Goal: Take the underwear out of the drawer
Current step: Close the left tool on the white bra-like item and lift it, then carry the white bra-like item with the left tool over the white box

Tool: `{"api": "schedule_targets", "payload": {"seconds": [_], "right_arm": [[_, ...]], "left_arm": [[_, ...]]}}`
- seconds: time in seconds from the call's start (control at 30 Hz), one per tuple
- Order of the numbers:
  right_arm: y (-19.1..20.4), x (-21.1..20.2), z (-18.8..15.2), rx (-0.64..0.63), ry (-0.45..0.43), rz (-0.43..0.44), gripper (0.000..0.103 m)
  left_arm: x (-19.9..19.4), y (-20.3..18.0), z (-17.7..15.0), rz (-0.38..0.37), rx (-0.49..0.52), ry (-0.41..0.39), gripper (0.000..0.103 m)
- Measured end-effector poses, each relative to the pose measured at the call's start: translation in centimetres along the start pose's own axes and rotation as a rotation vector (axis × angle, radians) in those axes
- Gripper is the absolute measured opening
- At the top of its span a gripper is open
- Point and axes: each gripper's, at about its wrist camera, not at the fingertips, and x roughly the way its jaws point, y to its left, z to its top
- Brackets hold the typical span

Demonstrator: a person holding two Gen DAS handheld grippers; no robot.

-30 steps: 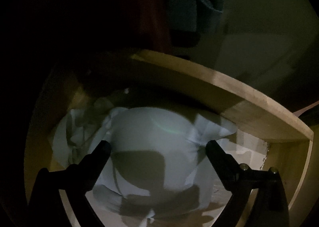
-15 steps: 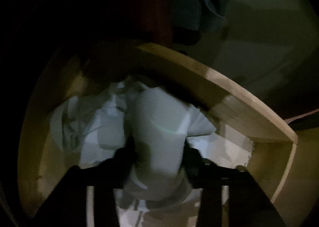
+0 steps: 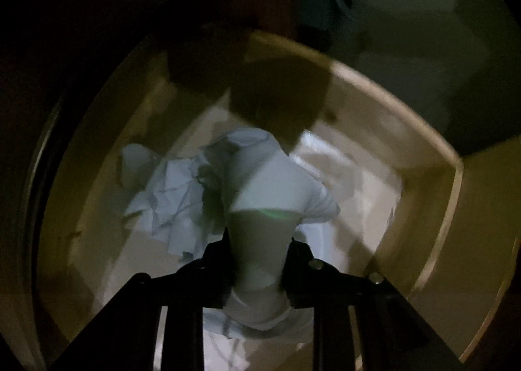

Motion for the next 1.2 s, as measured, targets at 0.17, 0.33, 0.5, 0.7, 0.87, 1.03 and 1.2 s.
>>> {"api": "schedule_targets", "payload": {"seconds": [0.17, 0.33, 0.5, 0.7, 0.87, 1.03, 1.2], "right_arm": [[0.3, 0.2, -0.2, -0.015, 0.013, 0.001, 0.099], [0.7, 0.5, -0.3, -0.029, 0.024, -0.008, 0.099], [0.9, 0.7, -0.3, -0.040, 0.026, -0.018, 0.099], [1.7, 1.0, -0.6, -0.077, 0.049, -0.016, 0.099], [2.2, 1.2, -0.8, -0.101, 0.060, -0.014, 0.099], [2.8, 2.4, -1.4, -0.125, 0.130, -0.006, 0.099], [3.6, 2.7, -1.9, -0.160, 0.160, 0.017, 0.099]], "left_arm": [[-1.4, 0.0, -1.5, -0.006, -0.008, 0.004, 0.024], [-3.5, 0.3, -2.0, 0.025, -0.054, -0.025, 0.024], [-5.1, -1.1, -4.9, 0.050, -0.116, -0.079, 0.024], [-8.8, -2.5, -6.7, 0.086, -0.182, -0.131, 0.024], [-9.5, -1.8, -7.1, 0.099, -0.242, -0.161, 0.024], [-11.4, -1.5, -7.8, 0.115, -0.301, -0.196, 0.024], [-12.6, -2.2, -8.2, 0.120, -0.338, -0.219, 0.024]]}}
